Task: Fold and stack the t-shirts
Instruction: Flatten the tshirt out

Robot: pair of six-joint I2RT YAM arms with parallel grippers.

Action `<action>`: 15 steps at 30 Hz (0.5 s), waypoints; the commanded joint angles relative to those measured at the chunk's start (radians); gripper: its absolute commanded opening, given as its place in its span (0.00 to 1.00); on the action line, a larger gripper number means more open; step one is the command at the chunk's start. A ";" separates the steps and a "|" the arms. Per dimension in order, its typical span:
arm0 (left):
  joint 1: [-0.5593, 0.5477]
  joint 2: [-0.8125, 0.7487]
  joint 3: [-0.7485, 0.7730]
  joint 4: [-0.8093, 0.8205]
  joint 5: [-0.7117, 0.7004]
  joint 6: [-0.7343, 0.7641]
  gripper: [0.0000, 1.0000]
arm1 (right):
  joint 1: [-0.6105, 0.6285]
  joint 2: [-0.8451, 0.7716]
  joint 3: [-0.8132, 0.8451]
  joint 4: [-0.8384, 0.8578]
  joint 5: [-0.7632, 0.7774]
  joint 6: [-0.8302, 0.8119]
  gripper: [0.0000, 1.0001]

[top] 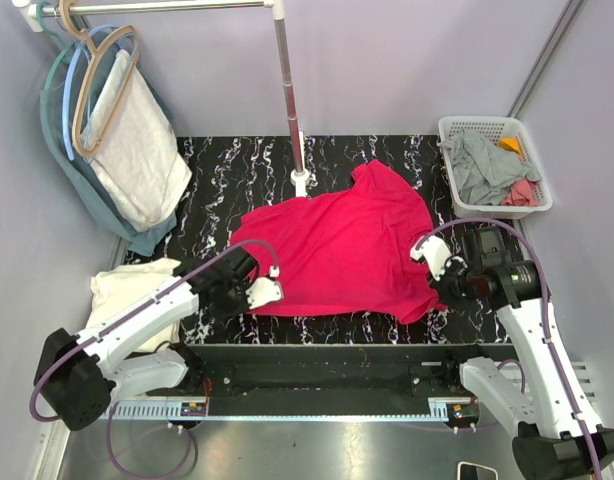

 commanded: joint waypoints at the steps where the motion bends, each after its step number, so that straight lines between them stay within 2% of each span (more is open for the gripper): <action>1: -0.003 -0.031 0.150 0.106 -0.153 -0.040 0.00 | -0.006 0.034 0.144 0.112 0.115 0.033 0.00; 4: 0.007 -0.034 0.276 0.218 -0.250 -0.049 0.00 | -0.003 0.109 0.314 0.180 0.175 0.079 0.00; 8: 0.041 0.009 0.465 0.270 -0.304 -0.060 0.00 | -0.003 0.190 0.550 0.302 0.235 0.156 0.00; 15: 0.131 0.173 0.813 0.414 -0.396 -0.009 0.00 | -0.003 0.409 0.836 0.489 0.433 0.189 0.00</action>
